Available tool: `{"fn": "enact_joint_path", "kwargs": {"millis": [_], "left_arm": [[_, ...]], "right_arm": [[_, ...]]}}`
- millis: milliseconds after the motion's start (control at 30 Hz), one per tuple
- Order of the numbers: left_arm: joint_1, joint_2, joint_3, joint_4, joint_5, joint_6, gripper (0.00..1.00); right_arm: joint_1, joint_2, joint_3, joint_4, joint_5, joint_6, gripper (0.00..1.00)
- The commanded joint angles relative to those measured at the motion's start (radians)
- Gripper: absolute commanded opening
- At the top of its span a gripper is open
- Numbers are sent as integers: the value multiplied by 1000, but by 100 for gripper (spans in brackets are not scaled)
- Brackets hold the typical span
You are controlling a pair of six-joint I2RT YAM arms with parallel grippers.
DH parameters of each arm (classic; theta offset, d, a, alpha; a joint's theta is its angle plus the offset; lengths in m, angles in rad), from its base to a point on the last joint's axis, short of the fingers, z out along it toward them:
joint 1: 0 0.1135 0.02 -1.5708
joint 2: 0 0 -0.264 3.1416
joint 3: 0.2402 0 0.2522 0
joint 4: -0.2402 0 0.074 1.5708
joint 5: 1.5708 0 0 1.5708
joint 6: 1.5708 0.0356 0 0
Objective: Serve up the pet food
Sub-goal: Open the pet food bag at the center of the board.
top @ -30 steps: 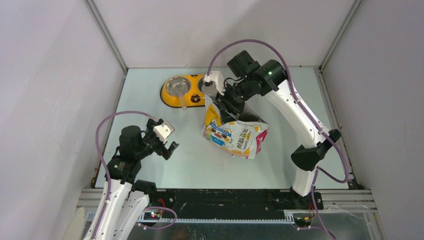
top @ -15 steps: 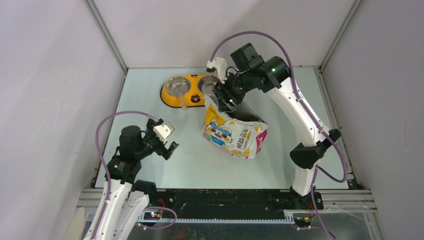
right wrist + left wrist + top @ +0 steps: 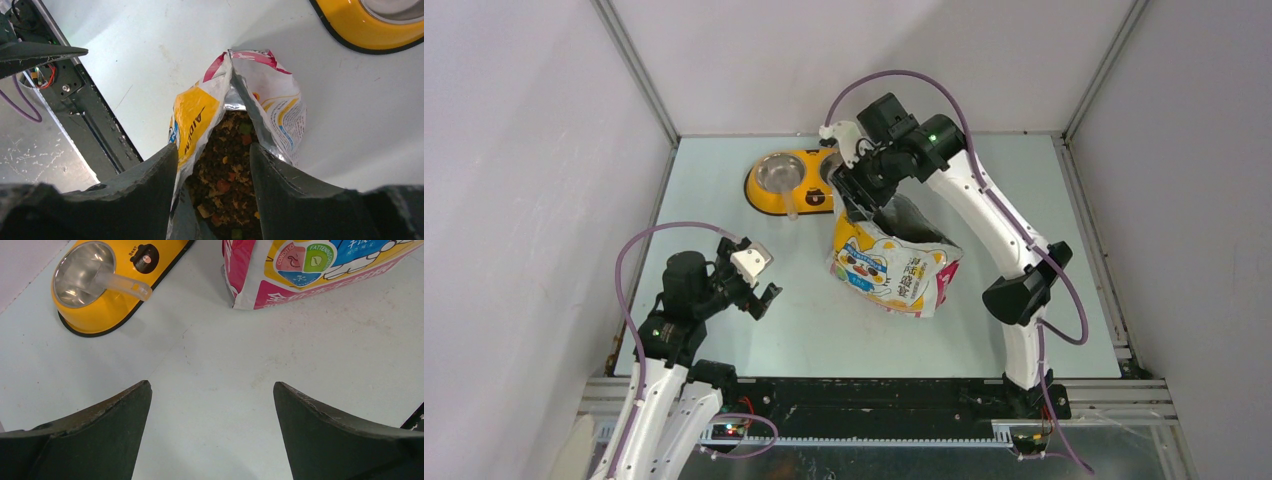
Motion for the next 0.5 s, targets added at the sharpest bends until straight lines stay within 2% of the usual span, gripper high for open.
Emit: {"fn": "enact_joint_path", "kwargs": {"millis": [0,100,233,433,467], "left_arm": [[10,4,19,25,-1,5,100],[10,4,18,25,-2,5,100],[10,7,17,26,-2,4,100],[10,7,19,25,-3,5,100],[10,8,19,26,-4,4,100]], "right_arm": [[7,15,58,29,8,34,54],[6,16,66,21,-28,34,44],[1,-1,74,4,-112,21,20],[-8,-34,84,-10,-227,0,0],[-10,-35,85,-12,-248,-4,0]]}}
